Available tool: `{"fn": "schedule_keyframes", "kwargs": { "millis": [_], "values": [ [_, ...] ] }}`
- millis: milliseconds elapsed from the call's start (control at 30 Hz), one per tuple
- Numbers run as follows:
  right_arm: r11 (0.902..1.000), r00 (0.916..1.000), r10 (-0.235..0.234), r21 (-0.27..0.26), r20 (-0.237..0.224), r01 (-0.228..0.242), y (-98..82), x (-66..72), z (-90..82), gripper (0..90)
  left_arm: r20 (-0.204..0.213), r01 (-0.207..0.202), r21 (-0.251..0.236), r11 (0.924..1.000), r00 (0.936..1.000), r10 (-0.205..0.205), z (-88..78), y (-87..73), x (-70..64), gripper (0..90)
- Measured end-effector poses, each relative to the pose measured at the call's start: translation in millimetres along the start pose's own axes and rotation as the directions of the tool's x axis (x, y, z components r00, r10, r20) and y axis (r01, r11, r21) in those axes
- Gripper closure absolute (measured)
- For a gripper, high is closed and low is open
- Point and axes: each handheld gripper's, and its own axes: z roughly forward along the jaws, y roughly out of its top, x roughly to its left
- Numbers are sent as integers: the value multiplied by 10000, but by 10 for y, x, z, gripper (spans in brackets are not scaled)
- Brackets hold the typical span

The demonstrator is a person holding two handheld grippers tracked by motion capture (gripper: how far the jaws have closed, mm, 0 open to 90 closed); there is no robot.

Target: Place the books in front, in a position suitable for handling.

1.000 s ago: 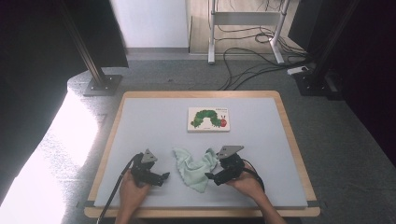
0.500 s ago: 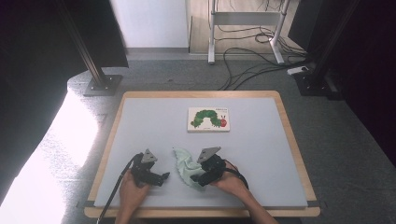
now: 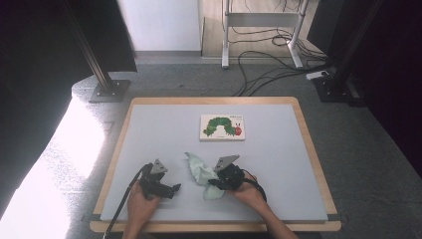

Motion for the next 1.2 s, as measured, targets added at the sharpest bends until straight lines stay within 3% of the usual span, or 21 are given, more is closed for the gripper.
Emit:
{"fn": "schedule_keyframes", "kwargs": {
  "millis": [167, 267, 333, 500, 700, 767, 833, 933, 967, 1000, 1033, 1067, 1133, 1200],
  "values": [
    [9992, 9999, 96, -399, 87, -93, -29, -27, -198, 754, -1, 11, -5, 10000, 10000, -11, 1, 0, -1, 0],
    [9979, 9987, 191, -626, 479, -160, -93, -70, -442, 755, 3, 9, -4, 10000, 10000, -9, 1, 0, 0, 0],
    [9977, 9981, 227, -643, 580, -189, -111, -82, -482, 755, 5, 13, -2, 10000, 10000, -13, 0, 0, 0, 0],
    [9961, 9908, 521, -775, 1246, -426, -277, -184, -806, 755, 12, 20, -4, 10000, 10000, -20, 1, 0, 1, 0],
    [9937, 9819, 835, -876, 1702, -694, -418, -251, -1054, 756, 26, 22, 3, 10000, 10000, -22, 0, 0, 2, 0],
    [9910, 9723, 1105, -977, 2059, -919, -520, -302, -1217, 756, 29, 21, 2, 10000, 10000, -21, 0, 1, 3, 0],
    [9901, 9697, 1177, -1002, 2140, -981, -555, -319, -1273, 756, 28, 22, 2, 10000, 10000, -22, 0, 1, 2, 0],
    [9866, 9535, 1477, -1073, 2627, -1233, -701, -366, -1488, 756, 45, 29, -2, 10000, 10000, -29, 1, 1, 3, 0],
    [9866, 9535, 1477, -1073, 2627, -1233, -701, -366, -1488, 756, 36, 30, -1, 10000, 10000, -30, 0, 1, 3, 0],
    [9841, 9425, 1655, -1108, 2905, -1387, -792, -387, -1608, 756, 37, 33, -3, 10000, 10000, -33, 1, 1, 3, 0],
    [9841, 9425, 1655, -1108, 2905, -1387, -792, -387, -1608, 756, 36, 31, -2, 10000, 10000, -31, 1, 1, 3, 0],
    [9820, 9327, 1799, -1118, 3125, -1520, -867, -404, -1702, 756, 38, 33, -2, 10000, 10000, -33, 1, 1, 3, 0],
    [9810, 9281, 1870, -1116, 3219, -1590, -910, -413, -1755, 756, 40, 34, -2, 10000, 10000, -34, 1, 1, 3, 0],
    [9771, 9133, 2087, -1151, 3498, -1792, -1012, -431, -1863, 755, 52, 36, -4, 10000, 10000, -36, 1, 1, 4, 0]
  ]
}}
